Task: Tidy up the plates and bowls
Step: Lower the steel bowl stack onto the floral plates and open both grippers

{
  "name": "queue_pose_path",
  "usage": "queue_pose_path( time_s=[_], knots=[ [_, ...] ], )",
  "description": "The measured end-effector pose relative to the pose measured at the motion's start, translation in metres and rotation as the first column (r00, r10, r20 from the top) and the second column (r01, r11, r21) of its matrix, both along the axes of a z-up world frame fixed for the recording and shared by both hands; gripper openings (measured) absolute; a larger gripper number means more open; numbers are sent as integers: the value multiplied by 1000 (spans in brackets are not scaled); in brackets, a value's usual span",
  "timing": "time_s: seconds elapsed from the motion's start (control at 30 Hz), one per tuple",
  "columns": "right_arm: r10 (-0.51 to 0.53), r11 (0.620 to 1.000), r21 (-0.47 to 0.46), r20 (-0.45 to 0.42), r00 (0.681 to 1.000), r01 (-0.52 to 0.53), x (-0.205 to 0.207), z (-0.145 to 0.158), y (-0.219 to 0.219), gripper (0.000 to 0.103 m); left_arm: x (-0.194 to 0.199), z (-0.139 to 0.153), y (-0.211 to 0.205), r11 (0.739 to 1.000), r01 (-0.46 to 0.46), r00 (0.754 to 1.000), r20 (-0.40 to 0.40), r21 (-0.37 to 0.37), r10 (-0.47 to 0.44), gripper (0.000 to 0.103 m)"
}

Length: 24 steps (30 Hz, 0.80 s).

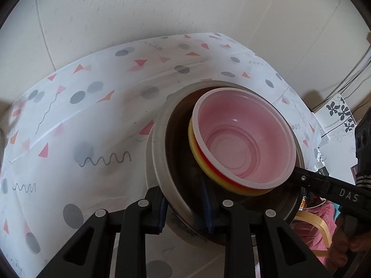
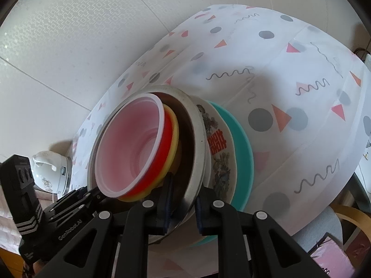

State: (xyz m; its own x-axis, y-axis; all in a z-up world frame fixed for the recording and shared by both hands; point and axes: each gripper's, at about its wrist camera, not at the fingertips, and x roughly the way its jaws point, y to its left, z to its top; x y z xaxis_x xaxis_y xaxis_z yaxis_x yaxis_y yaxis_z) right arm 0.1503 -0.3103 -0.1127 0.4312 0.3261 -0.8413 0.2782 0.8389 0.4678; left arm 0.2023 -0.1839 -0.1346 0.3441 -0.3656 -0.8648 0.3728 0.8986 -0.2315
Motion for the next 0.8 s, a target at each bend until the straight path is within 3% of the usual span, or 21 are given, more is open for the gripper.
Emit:
queue_pose_path(
  time_s=[0.8],
  knots=[
    [-33, 999, -16, 22, 999, 33, -10, 8, -8, 14, -7, 6, 0, 1000, -6, 999, 39, 30, 5, 26]
  ],
)
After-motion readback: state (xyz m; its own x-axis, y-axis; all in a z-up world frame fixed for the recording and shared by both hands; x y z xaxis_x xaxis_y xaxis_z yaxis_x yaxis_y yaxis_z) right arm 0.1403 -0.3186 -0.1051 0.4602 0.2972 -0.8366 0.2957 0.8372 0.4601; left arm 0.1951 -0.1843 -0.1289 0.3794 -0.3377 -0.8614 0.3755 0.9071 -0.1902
